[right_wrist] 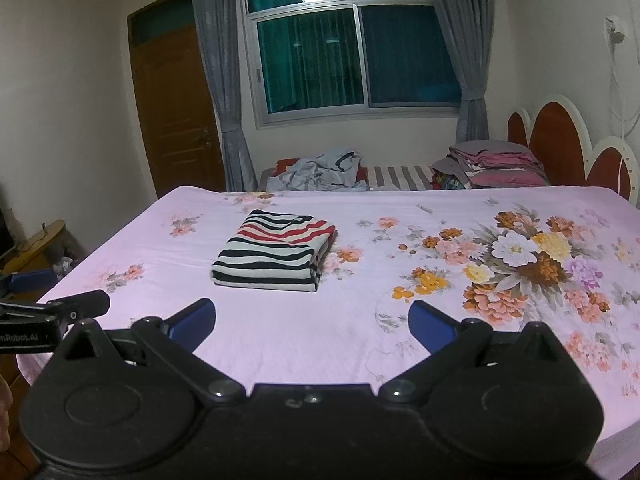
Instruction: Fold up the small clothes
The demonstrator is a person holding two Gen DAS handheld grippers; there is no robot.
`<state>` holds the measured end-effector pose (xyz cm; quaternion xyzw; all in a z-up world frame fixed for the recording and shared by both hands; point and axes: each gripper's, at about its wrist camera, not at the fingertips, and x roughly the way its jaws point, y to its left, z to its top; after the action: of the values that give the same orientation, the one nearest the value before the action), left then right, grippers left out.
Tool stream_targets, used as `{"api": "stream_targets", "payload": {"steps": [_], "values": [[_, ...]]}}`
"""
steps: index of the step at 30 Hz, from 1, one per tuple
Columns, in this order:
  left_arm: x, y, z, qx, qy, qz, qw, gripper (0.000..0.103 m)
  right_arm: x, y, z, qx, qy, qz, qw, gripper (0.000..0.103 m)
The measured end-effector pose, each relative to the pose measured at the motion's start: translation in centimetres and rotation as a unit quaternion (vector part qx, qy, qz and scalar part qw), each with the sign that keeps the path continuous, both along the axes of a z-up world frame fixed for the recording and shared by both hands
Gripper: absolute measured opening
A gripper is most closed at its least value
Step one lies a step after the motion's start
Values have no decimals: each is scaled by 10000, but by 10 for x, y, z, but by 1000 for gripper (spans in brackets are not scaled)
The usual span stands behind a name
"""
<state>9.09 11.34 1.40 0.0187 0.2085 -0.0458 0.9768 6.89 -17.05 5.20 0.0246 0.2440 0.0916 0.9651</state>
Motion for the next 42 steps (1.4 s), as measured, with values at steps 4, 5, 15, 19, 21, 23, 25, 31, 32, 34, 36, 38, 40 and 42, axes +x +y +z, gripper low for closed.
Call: {"api": "stream_targets", "payload": {"steps": [4,5,15,19,21,23,25,31,32,34,36,38,40,42], "values": [[0,0,0,-4,-7,4,10000,103,0,0,0,-15,-5,4,10000,103],[1,-1,0,-9,-9,7,10000,103,0,0,0,-14,-2,3,10000,103],[0,-2,2,2,-31,1,10000,103,1,1,0,-6,-18,26,10000,103],[-1,-2,2,10,-50,7,10000,103,0,1,0,-9,-20,23,10000,103],[-2,-2,2,11,-50,8,10000,103,1,1,0,-13,-20,26,10000,103],[-2,-3,2,15,-53,9,10000,103,1,1,0,-9,-23,27,10000,103],[-1,-3,2,11,-51,5,10000,103,1,1,0,-9,-17,23,10000,103],[-1,-3,3,13,-40,-13,10000,103,1,0,1,-4,-25,25,10000,103],[-1,-4,3,26,-44,-19,10000,103,2,1,0,-11,-19,21,10000,103],[0,-4,3,29,-50,-23,10000,103,1,0,1,-23,-26,29,10000,103],[1,-4,3,13,-37,-27,10000,103,1,1,1,-17,-21,27,10000,103],[1,-4,4,25,-50,-32,10000,103,1,1,1,-14,-20,27,10000,103],[1,-4,4,34,-49,-26,10000,103,2,0,1,-21,-16,40,10000,103],[1,-4,3,31,-50,-28,10000,103,2,0,1,-21,-11,47,10000,103]]}}
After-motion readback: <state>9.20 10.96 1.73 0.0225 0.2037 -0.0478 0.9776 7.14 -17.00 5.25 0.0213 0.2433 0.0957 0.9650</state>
